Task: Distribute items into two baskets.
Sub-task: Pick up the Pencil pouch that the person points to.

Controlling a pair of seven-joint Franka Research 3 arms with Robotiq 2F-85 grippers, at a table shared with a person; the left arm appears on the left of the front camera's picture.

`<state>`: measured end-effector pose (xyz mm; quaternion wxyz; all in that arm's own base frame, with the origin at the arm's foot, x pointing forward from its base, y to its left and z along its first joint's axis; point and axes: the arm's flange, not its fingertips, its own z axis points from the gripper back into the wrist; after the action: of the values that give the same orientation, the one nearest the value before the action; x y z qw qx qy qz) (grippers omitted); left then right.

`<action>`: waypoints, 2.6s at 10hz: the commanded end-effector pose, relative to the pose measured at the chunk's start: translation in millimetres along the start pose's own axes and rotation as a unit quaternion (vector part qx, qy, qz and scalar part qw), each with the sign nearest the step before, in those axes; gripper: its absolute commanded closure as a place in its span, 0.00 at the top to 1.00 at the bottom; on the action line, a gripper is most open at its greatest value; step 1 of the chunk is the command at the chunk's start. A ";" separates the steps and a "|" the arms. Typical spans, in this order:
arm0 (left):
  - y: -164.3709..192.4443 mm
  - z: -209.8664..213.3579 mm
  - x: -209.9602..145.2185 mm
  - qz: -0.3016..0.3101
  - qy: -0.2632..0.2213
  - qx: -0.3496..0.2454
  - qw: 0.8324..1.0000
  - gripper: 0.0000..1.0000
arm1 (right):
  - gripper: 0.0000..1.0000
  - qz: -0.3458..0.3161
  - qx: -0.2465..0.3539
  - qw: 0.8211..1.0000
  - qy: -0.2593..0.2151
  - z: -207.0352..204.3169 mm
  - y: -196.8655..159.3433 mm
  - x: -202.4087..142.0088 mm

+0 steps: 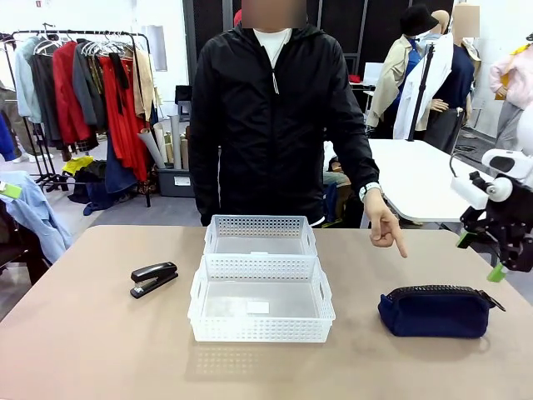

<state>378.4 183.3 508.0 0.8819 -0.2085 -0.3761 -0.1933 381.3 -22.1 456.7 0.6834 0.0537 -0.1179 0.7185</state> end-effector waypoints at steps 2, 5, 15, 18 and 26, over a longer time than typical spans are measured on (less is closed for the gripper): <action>2.6 -0.6 -1.1 -0.008 -0.013 -0.008 1.000 1.00 | 1.00 -0.029 -0.006 1.000 0.001 -25.9 -11.2 5.7; 2.6 -0.6 -1.1 -0.008 -0.013 -0.008 1.000 1.00 | 1.00 -0.032 0.010 0.999 0.018 -46.4 -9.6 12.9; 2.6 -0.6 -1.1 -0.008 -0.013 -0.008 1.000 1.00 | 1.00 -0.044 0.045 0.997 0.037 -107.9 -13.5 14.4; 2.6 -0.6 -1.1 -0.008 -0.013 -0.008 1.000 1.00 | 1.00 -0.038 0.053 0.997 0.047 -123.5 -13.8 14.0; 2.6 -0.6 -1.1 -0.008 -0.013 -0.008 1.000 1.00 | 0.87 -0.060 0.054 0.994 0.069 -132.0 -17.0 11.2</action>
<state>378.3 183.3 507.9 0.8817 -0.2088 -0.3761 -0.1937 408.4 18.9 334.8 0.7198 0.0643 -0.0334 0.6904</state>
